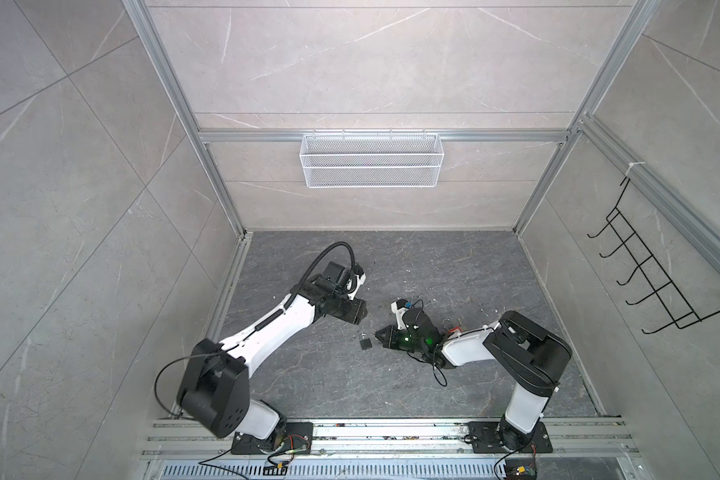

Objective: Lock with the key

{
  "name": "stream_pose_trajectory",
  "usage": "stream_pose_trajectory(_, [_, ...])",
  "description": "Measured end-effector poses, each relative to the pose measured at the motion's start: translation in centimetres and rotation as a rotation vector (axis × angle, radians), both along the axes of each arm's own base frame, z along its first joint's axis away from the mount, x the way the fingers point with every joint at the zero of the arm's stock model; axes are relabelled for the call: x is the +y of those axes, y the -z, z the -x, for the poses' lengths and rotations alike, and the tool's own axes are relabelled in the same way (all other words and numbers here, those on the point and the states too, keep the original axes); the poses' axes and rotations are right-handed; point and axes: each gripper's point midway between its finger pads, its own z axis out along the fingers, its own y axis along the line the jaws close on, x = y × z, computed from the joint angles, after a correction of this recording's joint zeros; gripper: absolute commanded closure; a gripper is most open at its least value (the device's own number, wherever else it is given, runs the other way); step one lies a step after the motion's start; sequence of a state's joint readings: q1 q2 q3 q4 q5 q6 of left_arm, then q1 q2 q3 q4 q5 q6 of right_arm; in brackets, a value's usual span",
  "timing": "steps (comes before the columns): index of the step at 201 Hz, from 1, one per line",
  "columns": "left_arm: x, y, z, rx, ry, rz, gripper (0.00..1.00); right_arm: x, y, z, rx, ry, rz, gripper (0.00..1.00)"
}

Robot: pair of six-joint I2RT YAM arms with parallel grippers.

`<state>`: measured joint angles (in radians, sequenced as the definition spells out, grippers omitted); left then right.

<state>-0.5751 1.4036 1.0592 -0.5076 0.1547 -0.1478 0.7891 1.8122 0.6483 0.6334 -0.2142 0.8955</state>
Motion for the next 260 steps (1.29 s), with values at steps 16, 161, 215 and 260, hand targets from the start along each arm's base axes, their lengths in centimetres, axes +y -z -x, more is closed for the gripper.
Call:
stream_pose_trajectory(16, [0.6,-1.4,0.4,-0.063,-0.049,0.059,0.41,0.2,-0.2,-0.1,-0.003,0.006,-0.003,1.00])
stream_pose_trajectory(161, [1.1,-1.4,0.9,-0.114,-0.124,0.164,0.41,1.1,0.0,-0.2,-0.016,0.059,0.035,0.80])
stream_pose_trajectory(215, [1.8,0.0,0.9,-0.109,-0.156,0.140,0.39,-1.0,-4.7,-0.1,-0.136,0.071,0.085,0.75])
stream_pose_trajectory(260, [3.6,1.3,0.4,-0.136,-0.268,0.105,0.01,-4.5,-10.2,0.5,-0.326,0.051,0.217,0.37])
